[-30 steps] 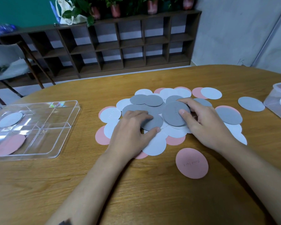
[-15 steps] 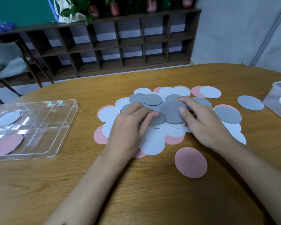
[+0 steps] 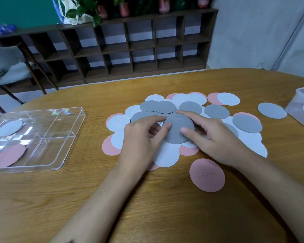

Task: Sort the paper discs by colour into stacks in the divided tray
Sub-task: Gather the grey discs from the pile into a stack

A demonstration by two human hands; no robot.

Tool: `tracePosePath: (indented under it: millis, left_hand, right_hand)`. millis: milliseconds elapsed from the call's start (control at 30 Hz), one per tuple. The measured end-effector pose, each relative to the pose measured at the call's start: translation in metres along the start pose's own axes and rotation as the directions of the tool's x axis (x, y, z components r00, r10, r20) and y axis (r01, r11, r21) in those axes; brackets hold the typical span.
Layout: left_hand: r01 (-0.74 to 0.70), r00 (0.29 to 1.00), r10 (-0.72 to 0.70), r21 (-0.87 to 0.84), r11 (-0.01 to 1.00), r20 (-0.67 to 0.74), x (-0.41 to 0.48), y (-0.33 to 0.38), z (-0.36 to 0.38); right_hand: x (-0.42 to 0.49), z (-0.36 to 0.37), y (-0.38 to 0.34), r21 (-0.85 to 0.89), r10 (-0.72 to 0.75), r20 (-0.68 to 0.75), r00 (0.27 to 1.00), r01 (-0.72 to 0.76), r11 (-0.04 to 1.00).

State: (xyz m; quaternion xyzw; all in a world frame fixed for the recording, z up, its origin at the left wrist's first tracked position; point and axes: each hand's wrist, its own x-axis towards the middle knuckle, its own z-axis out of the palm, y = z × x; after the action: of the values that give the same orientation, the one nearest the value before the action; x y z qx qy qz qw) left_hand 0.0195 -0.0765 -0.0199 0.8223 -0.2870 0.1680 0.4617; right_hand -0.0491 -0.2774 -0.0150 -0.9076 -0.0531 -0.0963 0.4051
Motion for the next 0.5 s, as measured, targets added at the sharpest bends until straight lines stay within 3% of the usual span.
tracePosePath:
  millis: [167, 367, 500]
  left_hand:
    - [-0.006, 0.998, 0.006, -0.002, 1.0, -0.063, 0.0, -0.003, 0.0]
    - [0.004, 1.0, -0.004, 0.017, 1.0, -0.014, 0.002, -0.006, -0.001]
    - [0.024, 0.992, -0.053, 0.244, 0.969, 0.115, 0.009, -0.031, -0.007]
  right_hand:
    - [0.0, 0.002, 0.0, -0.065, -0.017, -0.007, 1.0, 0.016, 0.998]
    - [0.001, 0.002, 0.0, -0.102, -0.039, -0.071, 0.997, 0.031, 0.994]
    - [0.003, -0.004, 0.004, -0.1, 0.014, -0.126, 0.992, -0.027, 0.995]
